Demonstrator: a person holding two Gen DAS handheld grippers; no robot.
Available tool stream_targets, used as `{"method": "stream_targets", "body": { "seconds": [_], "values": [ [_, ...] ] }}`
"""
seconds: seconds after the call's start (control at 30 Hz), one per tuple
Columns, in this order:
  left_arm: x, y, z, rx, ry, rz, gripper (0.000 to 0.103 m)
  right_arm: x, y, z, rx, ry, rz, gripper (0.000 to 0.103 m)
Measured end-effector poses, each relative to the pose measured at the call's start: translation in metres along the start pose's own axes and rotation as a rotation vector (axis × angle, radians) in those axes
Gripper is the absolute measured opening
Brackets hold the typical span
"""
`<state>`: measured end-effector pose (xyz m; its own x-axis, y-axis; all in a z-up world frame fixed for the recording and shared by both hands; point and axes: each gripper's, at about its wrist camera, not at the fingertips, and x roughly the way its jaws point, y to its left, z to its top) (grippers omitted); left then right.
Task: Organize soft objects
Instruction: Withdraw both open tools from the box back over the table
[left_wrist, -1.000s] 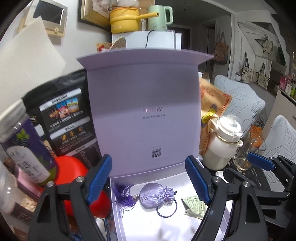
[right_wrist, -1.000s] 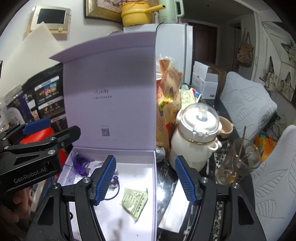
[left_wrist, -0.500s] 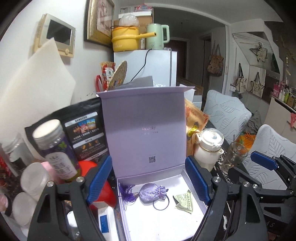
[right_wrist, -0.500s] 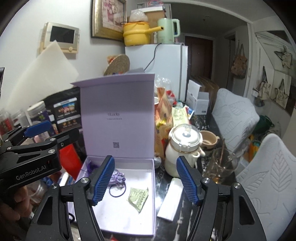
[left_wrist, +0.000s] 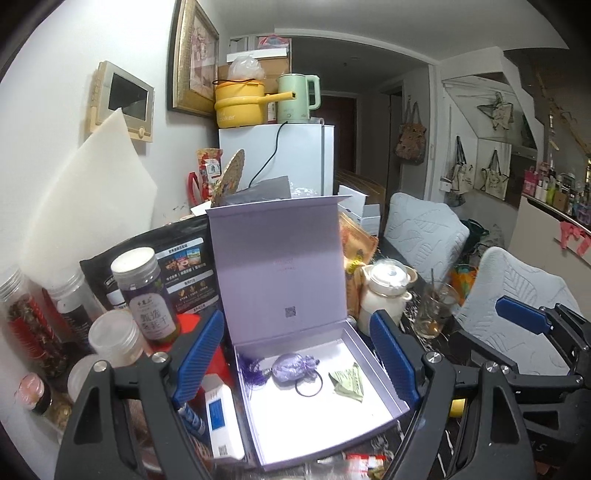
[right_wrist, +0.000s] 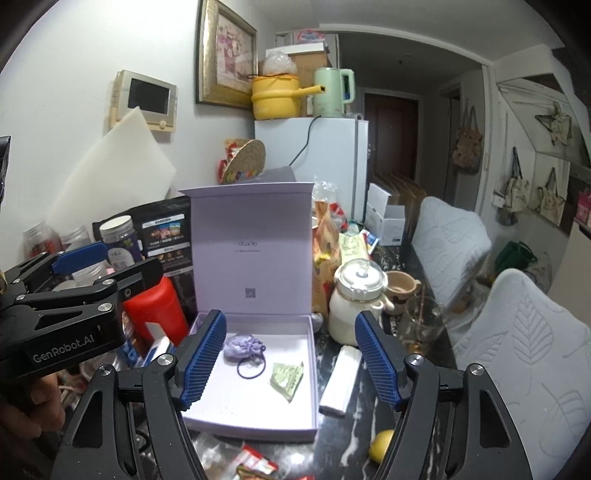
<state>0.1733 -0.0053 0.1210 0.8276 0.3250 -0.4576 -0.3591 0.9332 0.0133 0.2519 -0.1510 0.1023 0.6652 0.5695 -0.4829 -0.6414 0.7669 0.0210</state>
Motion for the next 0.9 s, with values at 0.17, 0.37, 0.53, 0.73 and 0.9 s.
{"method": "stream_targets", "body": {
  "seconds": [0.17,0.37,0.53,0.73,0.9],
  "values": [
    [-0.024,-0.003,-0.015,0.017,0.008,-0.034,0.083,-0.025,0.006,-0.012,-0.004,-0.015,-0.029,0.076],
    [-0.048,0.001,-0.034,0.027,0.008,-0.036,0.095,-0.049,0.011,-0.03,0.01,-0.013,-0.04,0.08],
    [-0.062,0.004,-0.052,0.032,0.019,-0.046,0.096,-0.065,0.021,-0.053,0.009,0.01,-0.063,0.08],
    [-0.077,0.003,-0.076,0.05,0.053,-0.07,0.096,-0.081,0.033,-0.078,0.015,0.04,-0.058,0.081],
    [-0.091,0.003,-0.098,0.06,0.073,-0.084,0.096,-0.092,0.044,-0.103,0.04,0.07,-0.071,0.081]
  ]
}}
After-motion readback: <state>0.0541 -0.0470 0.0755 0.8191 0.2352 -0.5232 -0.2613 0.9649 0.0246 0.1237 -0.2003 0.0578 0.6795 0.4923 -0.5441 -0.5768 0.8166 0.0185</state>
